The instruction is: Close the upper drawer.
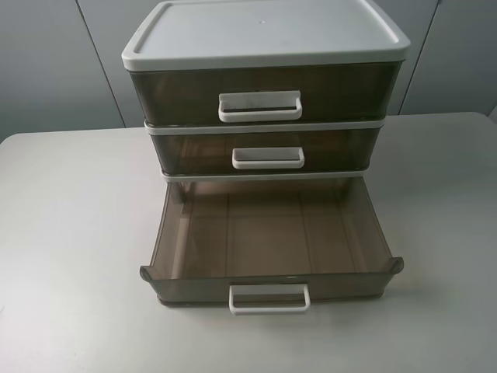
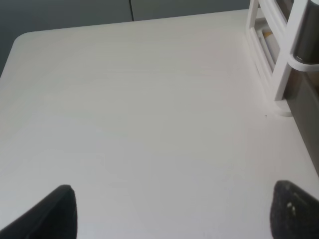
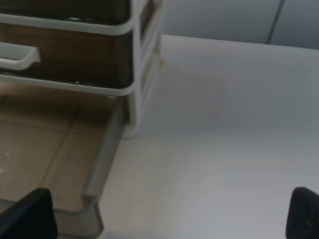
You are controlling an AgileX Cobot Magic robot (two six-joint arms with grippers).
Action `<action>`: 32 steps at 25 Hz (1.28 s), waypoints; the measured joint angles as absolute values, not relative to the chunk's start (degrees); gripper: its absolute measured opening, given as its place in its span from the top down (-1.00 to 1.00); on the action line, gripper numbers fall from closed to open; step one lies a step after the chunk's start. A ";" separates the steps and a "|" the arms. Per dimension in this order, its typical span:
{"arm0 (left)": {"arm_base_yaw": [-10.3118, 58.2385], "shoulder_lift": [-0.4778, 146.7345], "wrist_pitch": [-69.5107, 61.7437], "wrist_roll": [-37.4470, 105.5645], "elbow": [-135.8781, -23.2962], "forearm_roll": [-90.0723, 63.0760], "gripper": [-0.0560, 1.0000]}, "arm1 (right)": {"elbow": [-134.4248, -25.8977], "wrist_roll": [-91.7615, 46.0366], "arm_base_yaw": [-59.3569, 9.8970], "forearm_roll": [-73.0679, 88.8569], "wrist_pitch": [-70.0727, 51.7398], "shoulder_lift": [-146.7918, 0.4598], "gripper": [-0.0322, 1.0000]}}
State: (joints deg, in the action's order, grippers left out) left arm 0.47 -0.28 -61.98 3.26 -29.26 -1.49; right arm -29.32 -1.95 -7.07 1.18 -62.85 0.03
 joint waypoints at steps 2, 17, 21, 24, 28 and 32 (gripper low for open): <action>0.47 -0.28 -61.98 3.26 -29.26 -1.49 -0.51 | -29.32 -1.84 -4.23 1.08 -62.85 0.03 -0.41; 0.47 -0.28 -61.98 3.26 -29.26 -1.49 -0.51 | -29.32 -1.13 1.12 1.08 -62.85 0.03 -0.41; 0.47 -0.28 -61.98 3.26 -29.26 -1.49 -0.51 | -29.32 -1.13 1.30 1.30 -62.85 0.03 -0.41; 0.47 -0.28 -61.98 3.26 -29.26 -1.49 -0.51 | -29.32 -1.13 1.19 1.77 -62.85 0.03 -0.41; 0.47 -0.28 -61.98 3.26 -29.26 -1.49 -0.51 | -29.32 -1.13 1.19 2.06 -62.85 0.03 -0.41; 0.47 -0.28 -61.98 3.26 -29.26 -1.49 -0.51 | -29.32 -1.13 1.19 2.06 -62.82 0.03 -0.41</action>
